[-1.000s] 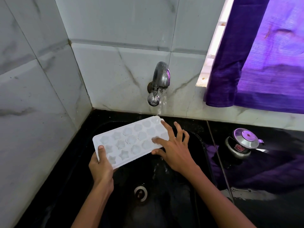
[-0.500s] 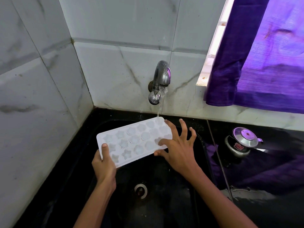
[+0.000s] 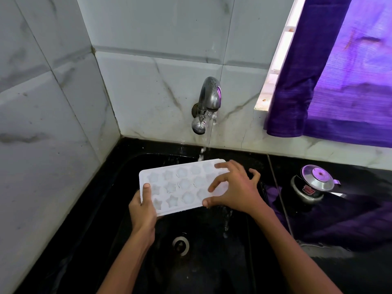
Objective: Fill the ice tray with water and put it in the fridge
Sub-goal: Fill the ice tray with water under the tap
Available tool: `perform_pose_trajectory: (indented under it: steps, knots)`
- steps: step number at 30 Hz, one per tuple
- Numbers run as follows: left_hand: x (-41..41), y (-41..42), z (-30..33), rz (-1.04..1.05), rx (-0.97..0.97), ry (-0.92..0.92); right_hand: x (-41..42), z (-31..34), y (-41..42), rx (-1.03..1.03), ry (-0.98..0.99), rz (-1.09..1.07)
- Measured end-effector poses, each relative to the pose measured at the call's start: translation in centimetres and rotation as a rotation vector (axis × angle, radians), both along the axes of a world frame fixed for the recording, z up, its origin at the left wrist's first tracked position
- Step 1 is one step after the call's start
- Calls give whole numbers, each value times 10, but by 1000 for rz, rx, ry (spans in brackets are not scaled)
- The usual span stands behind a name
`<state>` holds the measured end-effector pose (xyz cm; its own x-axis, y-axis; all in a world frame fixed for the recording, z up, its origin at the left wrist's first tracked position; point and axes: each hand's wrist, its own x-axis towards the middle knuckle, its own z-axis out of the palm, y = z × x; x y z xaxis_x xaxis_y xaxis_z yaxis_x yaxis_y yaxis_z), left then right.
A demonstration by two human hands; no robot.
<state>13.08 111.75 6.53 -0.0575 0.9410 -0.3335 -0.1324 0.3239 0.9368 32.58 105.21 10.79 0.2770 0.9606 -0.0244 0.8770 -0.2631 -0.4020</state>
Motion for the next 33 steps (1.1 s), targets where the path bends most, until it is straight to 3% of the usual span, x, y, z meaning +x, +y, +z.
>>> perform_pose_trajectory:
  steps: [3,18,28,30,33]
  knots:
    - [4,1,0,-20,-18,-14,-1,-2,15,-15,41,21]
    - [-5,1,4,-97,-7,-8,-17,6,40,-27,-385,116]
    - [-10,-3,6,-124,16,-1,-14,5,35,68,-462,139]
    - [-10,-1,6,-124,12,-2,-14,1,35,124,-439,174]
    - [-13,1,4,-126,5,-2,-12,2,35,36,-347,199]
